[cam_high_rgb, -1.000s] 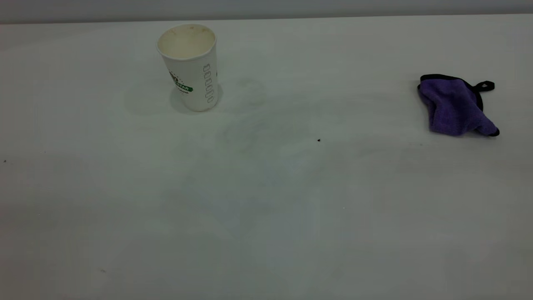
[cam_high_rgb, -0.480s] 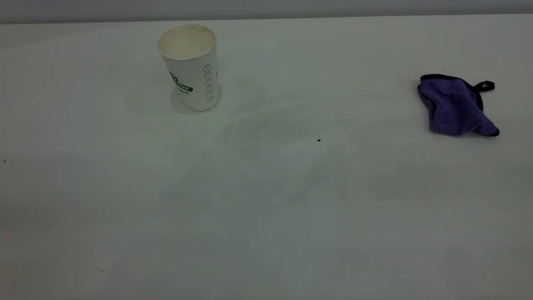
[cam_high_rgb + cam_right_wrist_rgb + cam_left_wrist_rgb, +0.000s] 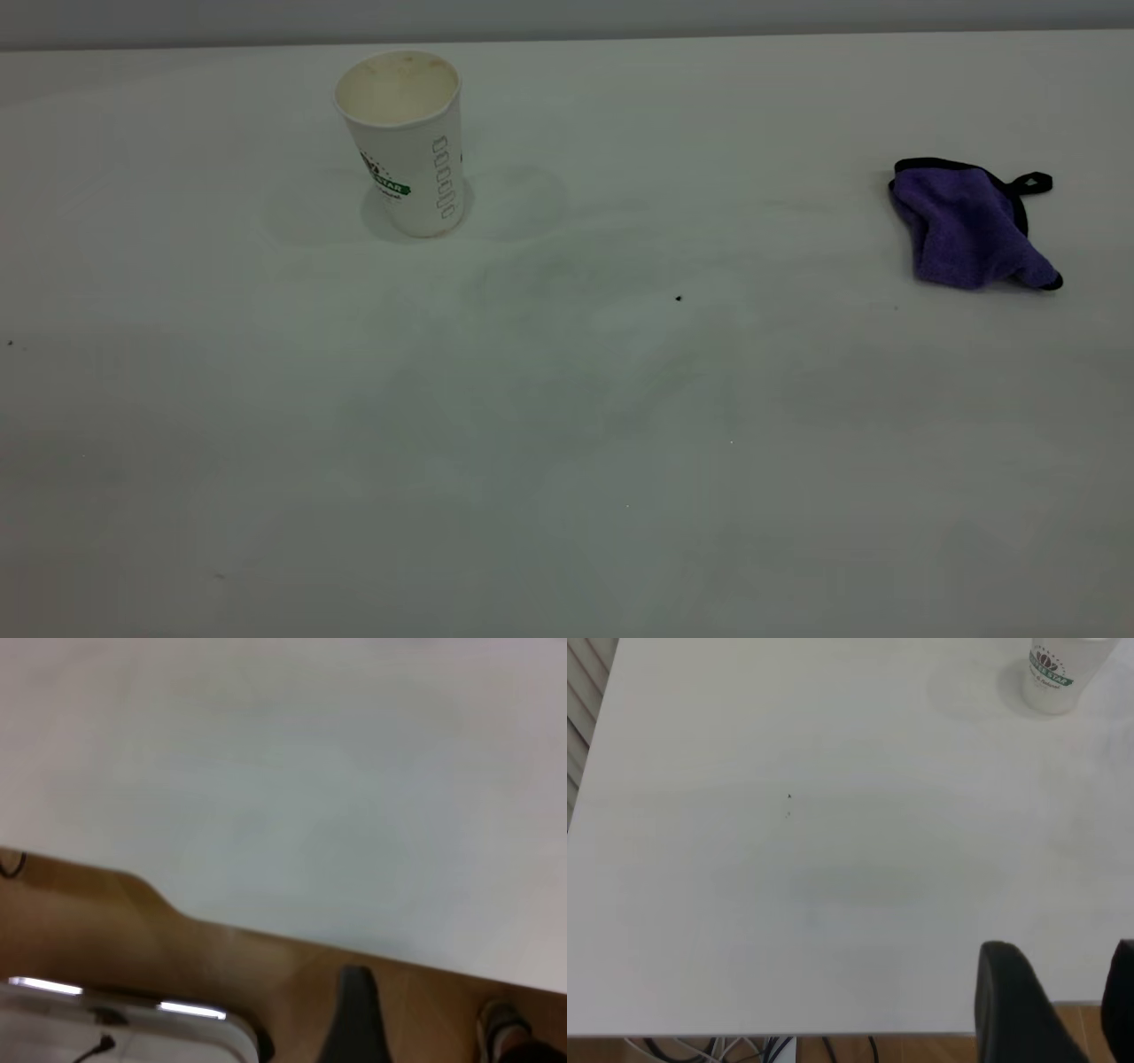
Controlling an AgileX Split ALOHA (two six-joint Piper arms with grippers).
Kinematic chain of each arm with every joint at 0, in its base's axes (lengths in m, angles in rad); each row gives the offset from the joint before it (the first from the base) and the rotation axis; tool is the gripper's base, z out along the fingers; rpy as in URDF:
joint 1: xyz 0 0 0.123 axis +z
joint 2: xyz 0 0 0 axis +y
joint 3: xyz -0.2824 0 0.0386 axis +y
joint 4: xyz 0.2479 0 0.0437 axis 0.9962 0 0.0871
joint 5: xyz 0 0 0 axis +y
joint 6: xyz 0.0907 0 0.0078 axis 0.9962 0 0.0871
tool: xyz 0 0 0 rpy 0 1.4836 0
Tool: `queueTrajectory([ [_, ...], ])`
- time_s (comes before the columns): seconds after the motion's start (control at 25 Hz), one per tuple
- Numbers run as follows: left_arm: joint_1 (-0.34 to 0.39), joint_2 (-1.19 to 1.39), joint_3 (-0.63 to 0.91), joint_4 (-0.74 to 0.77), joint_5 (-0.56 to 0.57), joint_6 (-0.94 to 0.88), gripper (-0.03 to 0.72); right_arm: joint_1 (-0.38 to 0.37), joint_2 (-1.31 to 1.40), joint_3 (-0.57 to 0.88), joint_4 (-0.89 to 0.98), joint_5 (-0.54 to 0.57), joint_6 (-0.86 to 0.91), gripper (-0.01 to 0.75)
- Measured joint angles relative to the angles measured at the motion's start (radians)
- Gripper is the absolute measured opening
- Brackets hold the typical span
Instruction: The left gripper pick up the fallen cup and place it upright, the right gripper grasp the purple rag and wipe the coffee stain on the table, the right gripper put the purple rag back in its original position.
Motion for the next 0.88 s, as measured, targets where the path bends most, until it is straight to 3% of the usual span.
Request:
queueTrajectory([
  [0.36, 0.000, 0.000, 0.000, 0.000, 0.000, 0.000, 0.316, -0.136, -0.275, 0.000, -0.012, 0.008, 0.019, 0.626],
  [0.88, 0.000, 0.000, 0.000, 0.000, 0.000, 0.000, 0.316, -0.143, -0.418, 0.000, -0.012, 0.019, 0.022, 0.592],
])
